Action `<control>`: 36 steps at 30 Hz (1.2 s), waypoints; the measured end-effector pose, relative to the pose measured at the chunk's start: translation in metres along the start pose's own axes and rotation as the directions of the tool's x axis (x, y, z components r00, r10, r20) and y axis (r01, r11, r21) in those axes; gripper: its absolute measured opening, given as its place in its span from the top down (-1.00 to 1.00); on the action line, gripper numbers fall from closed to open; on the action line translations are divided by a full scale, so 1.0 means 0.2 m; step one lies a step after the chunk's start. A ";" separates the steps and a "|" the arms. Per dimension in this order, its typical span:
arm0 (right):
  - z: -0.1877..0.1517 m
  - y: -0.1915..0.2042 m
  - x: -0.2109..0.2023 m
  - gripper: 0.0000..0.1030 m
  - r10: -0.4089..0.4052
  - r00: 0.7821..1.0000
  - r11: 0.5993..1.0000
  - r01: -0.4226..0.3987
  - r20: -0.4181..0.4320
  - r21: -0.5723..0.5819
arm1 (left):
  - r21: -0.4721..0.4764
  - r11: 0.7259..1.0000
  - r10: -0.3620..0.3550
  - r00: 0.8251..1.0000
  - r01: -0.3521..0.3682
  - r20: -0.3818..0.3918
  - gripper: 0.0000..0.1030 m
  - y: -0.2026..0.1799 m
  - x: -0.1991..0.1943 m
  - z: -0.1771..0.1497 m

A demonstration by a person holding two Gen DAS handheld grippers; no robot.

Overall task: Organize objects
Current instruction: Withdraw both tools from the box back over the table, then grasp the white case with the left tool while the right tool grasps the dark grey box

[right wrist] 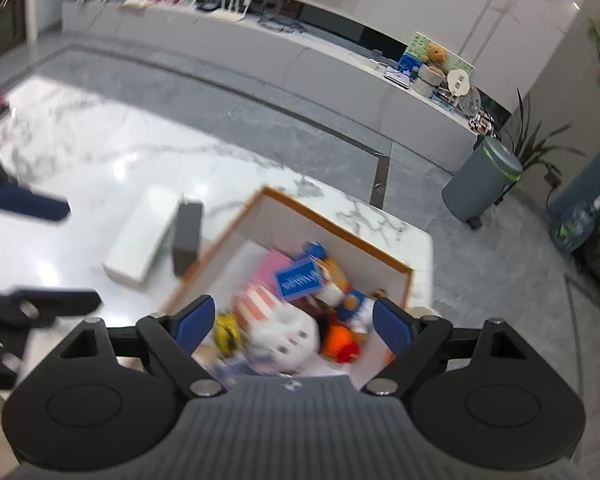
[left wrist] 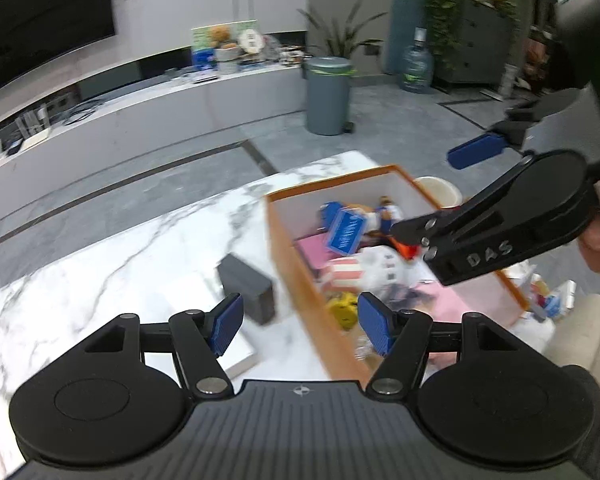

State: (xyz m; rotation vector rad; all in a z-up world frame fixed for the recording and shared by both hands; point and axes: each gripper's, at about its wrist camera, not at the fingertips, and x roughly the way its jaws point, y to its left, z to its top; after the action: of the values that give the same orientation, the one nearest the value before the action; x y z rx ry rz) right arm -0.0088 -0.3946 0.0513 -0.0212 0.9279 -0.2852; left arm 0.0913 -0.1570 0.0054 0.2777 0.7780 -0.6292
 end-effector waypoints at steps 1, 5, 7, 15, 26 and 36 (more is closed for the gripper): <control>0.02 0.02 0.01 -0.69 0.005 1.000 1.000 -0.005 0.007 0.025 | -0.013 1.000 0.006 1.000 -0.006 -0.002 -0.49 0.03 0.01 -0.02; 0.08 0.13 0.08 -0.69 0.027 1.000 0.998 -0.028 0.012 0.064 | -0.070 0.997 0.010 1.000 -0.012 -0.025 -0.49 0.15 0.07 -0.11; 0.11 0.20 0.13 -0.69 0.036 0.999 0.998 -0.037 0.007 0.046 | -0.102 0.995 0.020 0.999 -0.024 -0.039 -0.49 0.22 0.11 -0.15; 0.23 0.41 0.38 -0.67 0.058 0.998 0.998 -0.059 -0.020 -0.031 | -0.217 0.975 0.027 0.996 -0.046 -0.090 -0.67 0.41 0.31 -0.28; 0.31 0.52 0.74 -0.64 0.029 0.997 0.994 -0.036 -0.071 -0.100 | -0.276 0.960 0.014 0.996 -0.039 -0.093 -0.67 0.43 0.53 -0.34; 0.32 0.56 0.90 -0.48 0.000 0.997 0.987 -0.014 -0.082 -0.163 | -0.233 0.968 0.071 0.992 -0.095 -0.106 -0.70 0.37 0.69 -0.38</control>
State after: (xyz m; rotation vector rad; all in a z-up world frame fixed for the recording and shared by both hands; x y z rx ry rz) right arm 0.1692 -0.3386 -0.0676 -0.1578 1.0309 -0.2039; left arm 0.1689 -0.1225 -0.1460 0.1212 0.9217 -0.4405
